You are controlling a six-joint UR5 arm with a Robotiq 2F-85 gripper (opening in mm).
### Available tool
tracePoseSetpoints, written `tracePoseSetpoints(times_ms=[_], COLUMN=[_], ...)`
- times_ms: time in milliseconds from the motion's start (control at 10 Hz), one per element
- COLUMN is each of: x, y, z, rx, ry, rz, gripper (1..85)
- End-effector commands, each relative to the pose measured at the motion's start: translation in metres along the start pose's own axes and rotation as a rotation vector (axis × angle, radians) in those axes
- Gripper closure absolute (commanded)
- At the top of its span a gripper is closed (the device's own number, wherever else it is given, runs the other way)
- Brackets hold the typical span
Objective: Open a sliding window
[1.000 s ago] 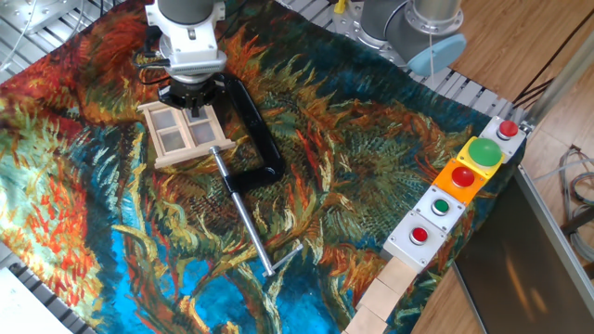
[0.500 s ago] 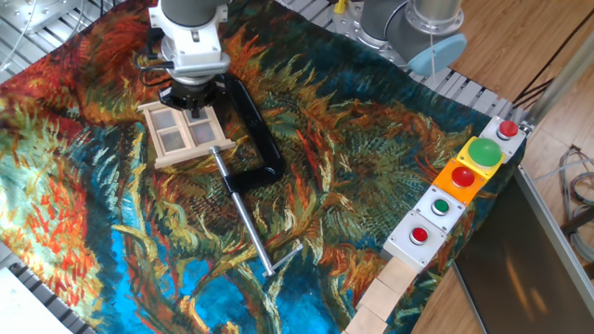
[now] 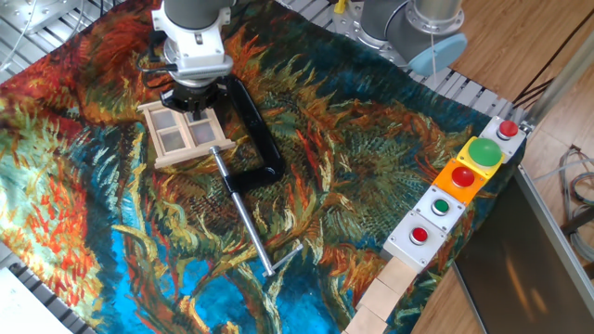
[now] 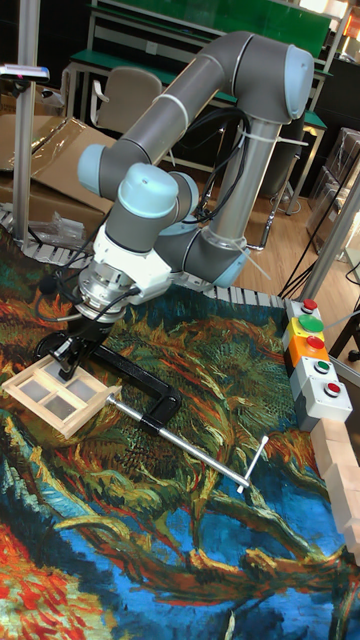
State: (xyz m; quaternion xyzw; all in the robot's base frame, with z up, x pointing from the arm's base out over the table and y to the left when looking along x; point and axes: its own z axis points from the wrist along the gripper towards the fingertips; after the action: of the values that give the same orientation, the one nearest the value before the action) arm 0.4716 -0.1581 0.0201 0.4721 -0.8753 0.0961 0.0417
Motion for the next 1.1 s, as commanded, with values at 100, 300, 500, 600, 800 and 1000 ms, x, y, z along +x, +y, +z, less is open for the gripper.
tracePoseSetpoints(times_ms=[100, 300, 500, 600, 800, 1000], x=[-0.003, -0.005, -0.008, -0.01, -0.016, -0.026], y=[0.001, 0.002, 0.002, 0.002, 0.003, 0.007], z=[0.0, 0.0, 0.0, -0.001, -0.003, -0.003], rx=[-0.005, -0.005, -0.007, -0.007, -0.01, -0.011], ry=[-0.012, -0.015, -0.02, -0.021, -0.025, -0.028], rz=[0.008, 0.008, 0.008, 0.008, 0.01, 0.021], gripper=[38.7, 38.7, 38.3, 38.3, 38.3, 38.3])
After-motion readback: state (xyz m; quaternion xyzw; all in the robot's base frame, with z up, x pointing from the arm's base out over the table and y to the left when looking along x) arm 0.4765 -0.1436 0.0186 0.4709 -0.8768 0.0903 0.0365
